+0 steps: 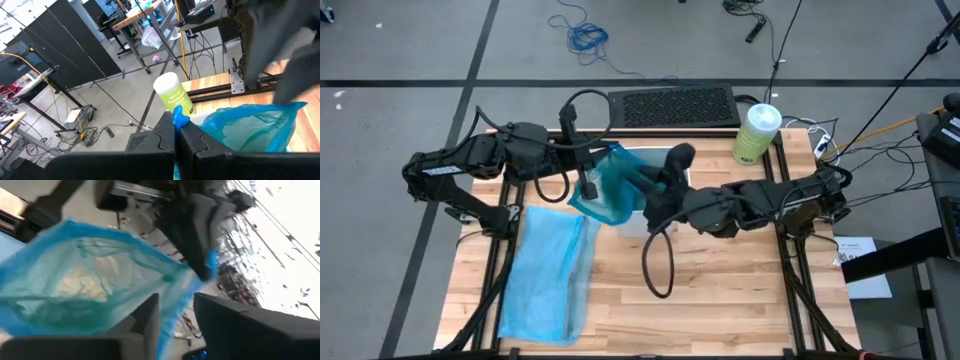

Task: Place trash/remove bag and relplace
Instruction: Remove the blue trash bag from the white trash bin

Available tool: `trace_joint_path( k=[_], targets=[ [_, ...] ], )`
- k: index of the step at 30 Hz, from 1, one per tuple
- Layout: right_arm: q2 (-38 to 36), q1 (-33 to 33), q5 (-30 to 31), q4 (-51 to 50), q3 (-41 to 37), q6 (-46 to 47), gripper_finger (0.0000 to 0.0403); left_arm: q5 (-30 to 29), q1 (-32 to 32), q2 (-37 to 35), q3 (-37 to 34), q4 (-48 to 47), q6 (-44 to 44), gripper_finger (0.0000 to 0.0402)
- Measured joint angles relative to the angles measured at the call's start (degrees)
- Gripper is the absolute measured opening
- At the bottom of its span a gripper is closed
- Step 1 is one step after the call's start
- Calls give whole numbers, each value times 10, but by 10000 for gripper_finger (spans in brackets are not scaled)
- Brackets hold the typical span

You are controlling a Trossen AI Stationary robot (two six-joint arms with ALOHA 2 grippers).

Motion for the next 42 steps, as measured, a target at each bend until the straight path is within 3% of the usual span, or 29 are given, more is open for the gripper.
trace_joint_path(
  k=[3,8,10,28,34,38,42],
  targets=[
    [-18,-2,-15,-73,0,37,148,0,0,0,0,0,0,0],
    [-39,-40,-305,-241,0,158,159,0,-3,0,0,0,0,0],
    [-39,-52,-344,-252,0,161,157,0,-3,0,0,1,0,0],
    [0,-127,-406,-94,-81,131,155,0,-4,0,0,-4,0,0],
    [0,-137,-423,-104,-81,133,142,0,-4,0,0,-4,0,0],
    [0,-138,-448,-135,-81,144,102,0,-4,0,0,-4,-1,0],
    [0,-137,-444,-162,-81,145,16,0,-4,0,0,-4,-1,0]
  ],
)
